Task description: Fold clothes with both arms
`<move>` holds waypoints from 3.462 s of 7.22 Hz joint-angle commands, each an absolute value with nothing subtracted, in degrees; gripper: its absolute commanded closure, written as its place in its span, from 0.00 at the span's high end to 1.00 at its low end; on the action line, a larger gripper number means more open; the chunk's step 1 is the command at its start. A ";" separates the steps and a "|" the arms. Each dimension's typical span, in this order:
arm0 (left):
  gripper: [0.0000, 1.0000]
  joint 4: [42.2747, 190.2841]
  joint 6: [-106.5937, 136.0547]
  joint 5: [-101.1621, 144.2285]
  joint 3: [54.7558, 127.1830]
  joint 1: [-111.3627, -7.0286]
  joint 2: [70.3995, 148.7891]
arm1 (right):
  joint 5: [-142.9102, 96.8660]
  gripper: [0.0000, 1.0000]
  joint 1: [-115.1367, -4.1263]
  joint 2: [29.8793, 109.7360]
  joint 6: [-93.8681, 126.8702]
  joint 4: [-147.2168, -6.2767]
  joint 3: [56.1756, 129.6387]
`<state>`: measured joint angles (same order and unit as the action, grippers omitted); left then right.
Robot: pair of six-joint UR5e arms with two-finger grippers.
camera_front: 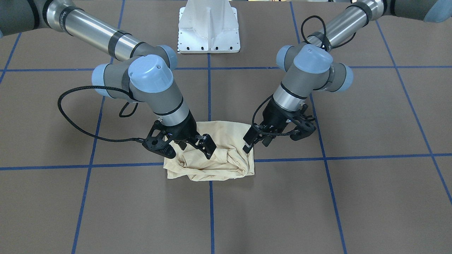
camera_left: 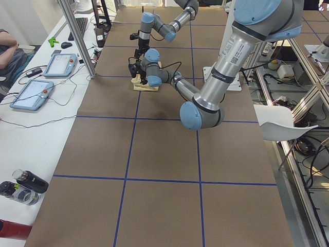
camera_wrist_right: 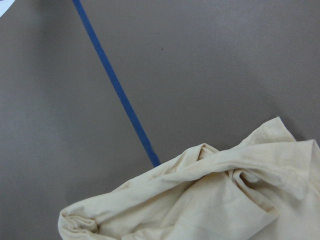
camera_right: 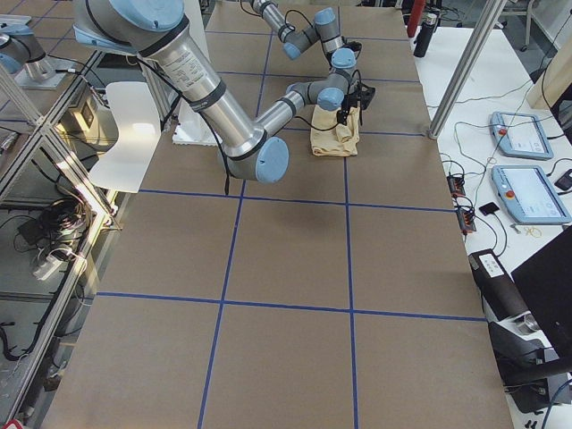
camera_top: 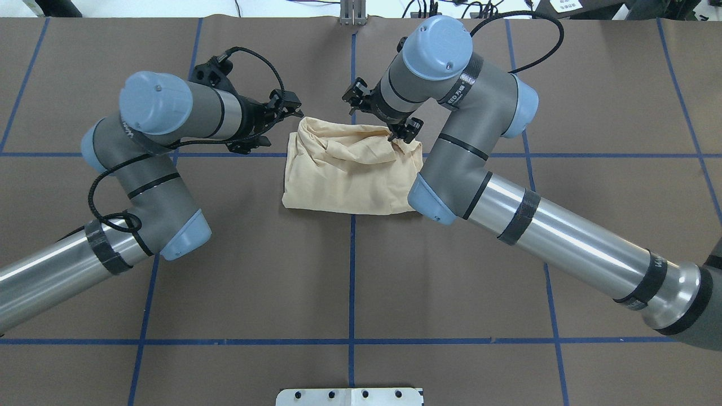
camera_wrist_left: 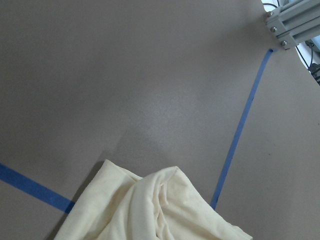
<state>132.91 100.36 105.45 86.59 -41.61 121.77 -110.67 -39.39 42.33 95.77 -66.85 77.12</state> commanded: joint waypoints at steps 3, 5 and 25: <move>0.99 132.71 92.81 112.14 97.91 -47.45 109.52 | -100.67 1.00 -31.39 41.76 76.71 -72.48 78.31; 0.99 132.71 92.81 112.32 98.61 -47.46 107.76 | -99.24 1.00 -30.85 41.49 69.56 -72.86 76.74; 0.99 130.78 86.75 115.40 100.19 -50.89 105.82 | -99.59 0.99 -34.28 29.97 60.91 -80.25 61.72</move>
<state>130.79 86.66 115.41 100.08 -50.88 105.89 -100.35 -34.87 29.41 61.24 -80.03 63.29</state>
